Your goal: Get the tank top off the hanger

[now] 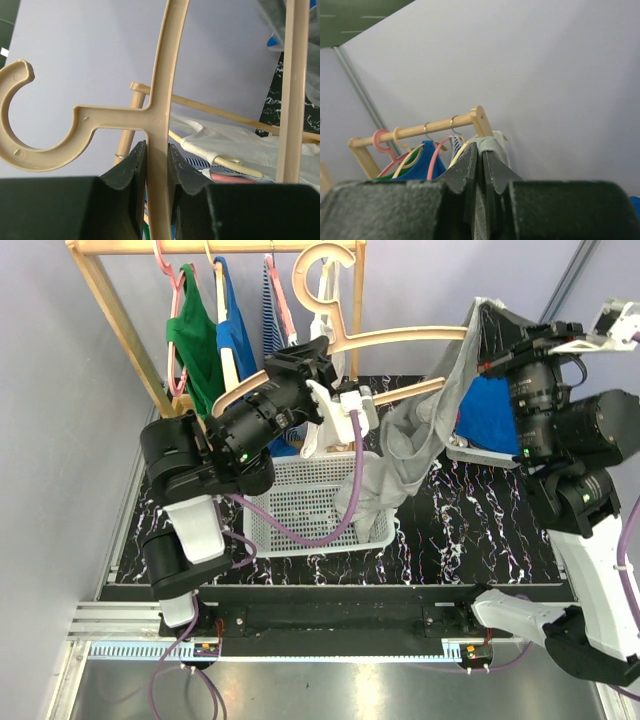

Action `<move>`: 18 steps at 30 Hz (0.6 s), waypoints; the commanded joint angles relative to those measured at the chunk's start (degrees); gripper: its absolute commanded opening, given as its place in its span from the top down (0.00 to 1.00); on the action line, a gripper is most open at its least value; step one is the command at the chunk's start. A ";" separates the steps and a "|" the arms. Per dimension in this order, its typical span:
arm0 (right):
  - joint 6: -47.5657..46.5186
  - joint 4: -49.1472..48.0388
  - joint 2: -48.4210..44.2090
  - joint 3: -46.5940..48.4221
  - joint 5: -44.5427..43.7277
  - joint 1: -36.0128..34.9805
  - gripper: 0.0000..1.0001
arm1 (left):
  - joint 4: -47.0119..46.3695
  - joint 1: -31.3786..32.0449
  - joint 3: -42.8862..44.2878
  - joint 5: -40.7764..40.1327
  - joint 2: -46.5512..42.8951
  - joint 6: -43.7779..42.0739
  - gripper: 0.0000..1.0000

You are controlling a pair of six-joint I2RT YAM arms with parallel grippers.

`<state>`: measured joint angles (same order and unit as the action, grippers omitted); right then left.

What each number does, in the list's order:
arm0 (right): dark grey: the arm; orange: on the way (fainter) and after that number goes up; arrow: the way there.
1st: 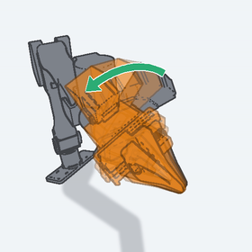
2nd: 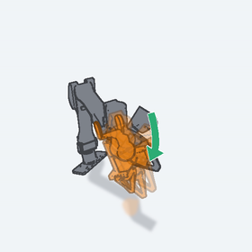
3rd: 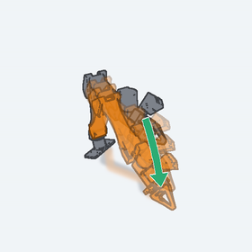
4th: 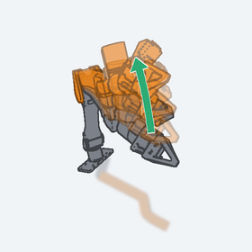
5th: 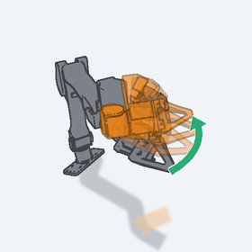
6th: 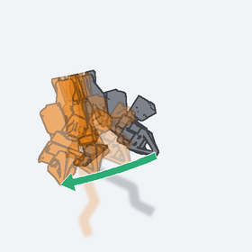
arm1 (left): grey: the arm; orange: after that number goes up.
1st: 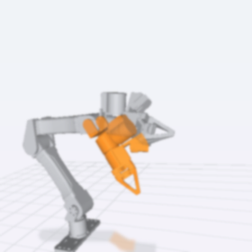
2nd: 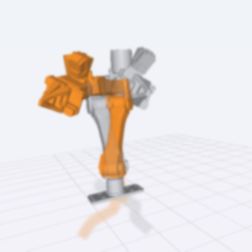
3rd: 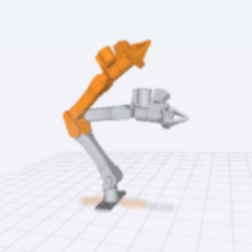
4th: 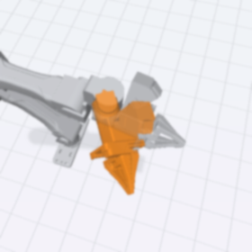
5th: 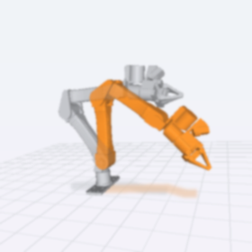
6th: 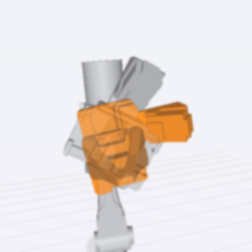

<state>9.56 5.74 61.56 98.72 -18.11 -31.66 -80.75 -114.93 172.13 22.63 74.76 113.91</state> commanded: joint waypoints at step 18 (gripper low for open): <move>6.86 7.62 7.17 4.91 14.93 0.19 0.90 | -15.05 -3.19 -26.37 31.48 1.37 10.86 1.00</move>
<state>11.55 13.43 68.29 103.18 -12.53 -31.62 -81.28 -117.84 160.53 42.33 77.34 113.86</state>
